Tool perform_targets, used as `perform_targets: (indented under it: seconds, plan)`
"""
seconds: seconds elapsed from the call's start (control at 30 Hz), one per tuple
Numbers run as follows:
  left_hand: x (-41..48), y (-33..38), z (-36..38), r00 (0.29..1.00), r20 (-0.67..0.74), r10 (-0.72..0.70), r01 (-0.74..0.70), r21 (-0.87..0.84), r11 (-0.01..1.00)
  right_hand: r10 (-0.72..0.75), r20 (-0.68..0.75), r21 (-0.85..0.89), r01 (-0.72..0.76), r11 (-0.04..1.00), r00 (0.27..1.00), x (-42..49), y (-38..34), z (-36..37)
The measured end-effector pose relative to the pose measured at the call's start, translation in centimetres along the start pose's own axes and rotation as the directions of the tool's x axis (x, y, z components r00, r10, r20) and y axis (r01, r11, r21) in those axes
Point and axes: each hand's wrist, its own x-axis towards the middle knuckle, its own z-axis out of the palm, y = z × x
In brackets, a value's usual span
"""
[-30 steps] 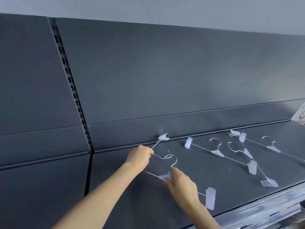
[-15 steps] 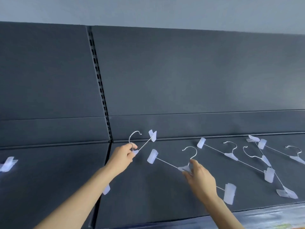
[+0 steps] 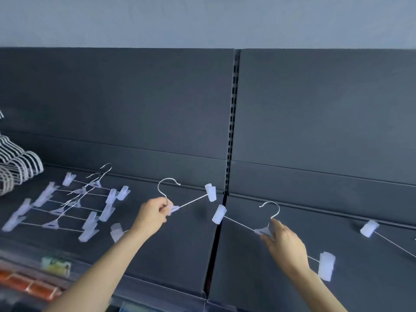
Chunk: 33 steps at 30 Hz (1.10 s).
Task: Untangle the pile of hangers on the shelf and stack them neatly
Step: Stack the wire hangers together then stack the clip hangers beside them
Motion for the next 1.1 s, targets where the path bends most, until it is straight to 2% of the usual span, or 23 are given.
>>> perform_targets:
  seconds: [0.13, 0.27, 0.37, 0.5, 0.63, 0.77, 0.87, 0.93, 1.0, 1.03, 1.07, 1.1]
  plan:
    - [1.0, -2.0, -3.0, 0.993, -0.107, -0.041, 0.031, -0.099, 0.995, -0.109, 0.066, 0.032, 0.107, 0.994, 0.992, 2.0, -4.0, 3.2]
    - [2.3, -3.8, -4.9, 0.993, -0.103, -0.058, 0.041, -0.154, 0.987, -0.211, 0.131, 0.023, 0.210, 0.978, 0.969, 4.5, -8.7, 6.5]
    - [3.7, -5.0, -6.0, 0.995, -0.084, -0.052, 0.038, -0.163, 0.986, -0.228, 0.209, -0.019, 0.237, 0.971, 0.951, 6.5, -11.6, 9.5]
    - [5.4, -5.6, -7.1, 1.000, 0.020, 0.022, -0.021, -0.056, 0.998, -0.186, 0.256, -0.056, 0.206, 0.977, 0.949, 8.7, -14.4, 12.8]
    - [7.0, -5.3, -7.2, 0.985, 0.046, 0.164, -0.171, 0.236, 0.957, -0.163, 0.226, -0.098, 0.189, 0.977, 0.960, 10.4, -15.4, 14.3]
    - [8.2, -3.7, -5.9, 0.963, 0.140, 0.232, -0.256, 0.185, 0.949, -0.142, 0.228, 0.018, 0.142, 0.990, 0.963, 10.4, -15.4, 13.8]
    - [8.9, -2.6, -4.7, 0.943, 0.188, 0.274, -0.312, 0.220, 0.924, -0.088, 0.202, 0.261, 0.033, 0.965, 0.975, 9.6, -16.0, 10.1]
    - [9.1, -1.8, -3.7, 0.943, 0.196, 0.268, -0.305, 0.193, 0.933, -0.097, 0.294, 0.452, -0.048, 0.891, 0.951, 8.4, -16.4, 6.9]
    - [9.0, -0.8, -2.6, 0.951, 0.198, 0.237, -0.274, 0.193, 0.942, -0.203, 0.429, 0.532, -0.064, 0.845, 0.880, 6.6, -17.0, 4.3]
    - [8.9, -0.4, -2.0, 0.953, 0.205, 0.222, -0.261, 0.187, 0.947, -0.217, 0.477, 0.501, -0.061, 0.863, 0.852, 5.7, -17.1, 3.7]
    - [8.8, -0.1, -1.4, 0.954, 0.221, 0.204, -0.246, 0.181, 0.952, -0.197, 0.496, 0.391, -0.014, 0.920, 0.846, 5.1, -16.8, 3.7]
    - [8.7, 0.1, -0.8, 0.953, 0.236, 0.191, -0.236, 0.182, 0.955, -0.172, 0.483, 0.195, 0.086, 0.977, 0.858, 5.0, -16.4, 4.0]
